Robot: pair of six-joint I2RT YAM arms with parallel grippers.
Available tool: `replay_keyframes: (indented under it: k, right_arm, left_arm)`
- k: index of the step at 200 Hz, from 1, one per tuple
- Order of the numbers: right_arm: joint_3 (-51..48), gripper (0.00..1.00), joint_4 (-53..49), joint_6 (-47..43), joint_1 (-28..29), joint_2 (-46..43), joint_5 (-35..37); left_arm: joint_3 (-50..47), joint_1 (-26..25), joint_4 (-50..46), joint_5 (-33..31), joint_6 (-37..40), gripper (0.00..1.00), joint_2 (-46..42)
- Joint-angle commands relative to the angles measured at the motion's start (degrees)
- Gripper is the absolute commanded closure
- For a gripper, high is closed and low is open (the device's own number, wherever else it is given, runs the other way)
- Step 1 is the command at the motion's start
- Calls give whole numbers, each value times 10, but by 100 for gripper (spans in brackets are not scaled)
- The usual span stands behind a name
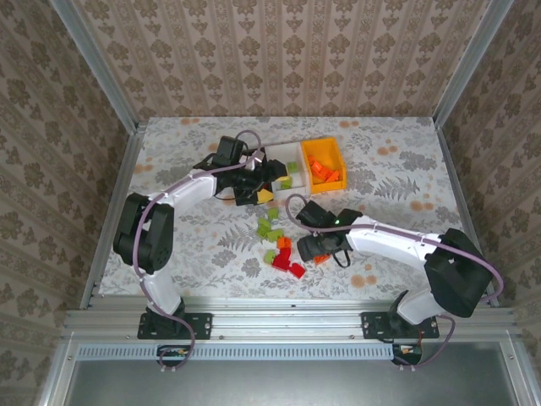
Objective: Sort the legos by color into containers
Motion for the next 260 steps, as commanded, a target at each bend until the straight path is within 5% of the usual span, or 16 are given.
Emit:
replay_keyframes:
  k: [1,40,145,170,209,260]
  right_arm:
    - [-18,12,-12,27,3,-4,6]
    - [-34,15,1,16,6,14,-20]
    - [-27,54,41,-19,-27,51,-1]
    - [-11,57,36,-21,-38,39,15]
    - [99,58,52,-61,-152,35,38]
    - [327,58,26,-135,-243,222,36]
  left_arm:
    - [16,-6,-11,6,16,3,-21]
    - [18,-5,-12,4,19,3,-25]
    - [18,0,-11,8,17,3,-18]
    - [17,8,-11,9,15,3,-14]
    - [16,47,-7,11,8,3,-21]
    - [19,123,-19,-2,22,3,-29]
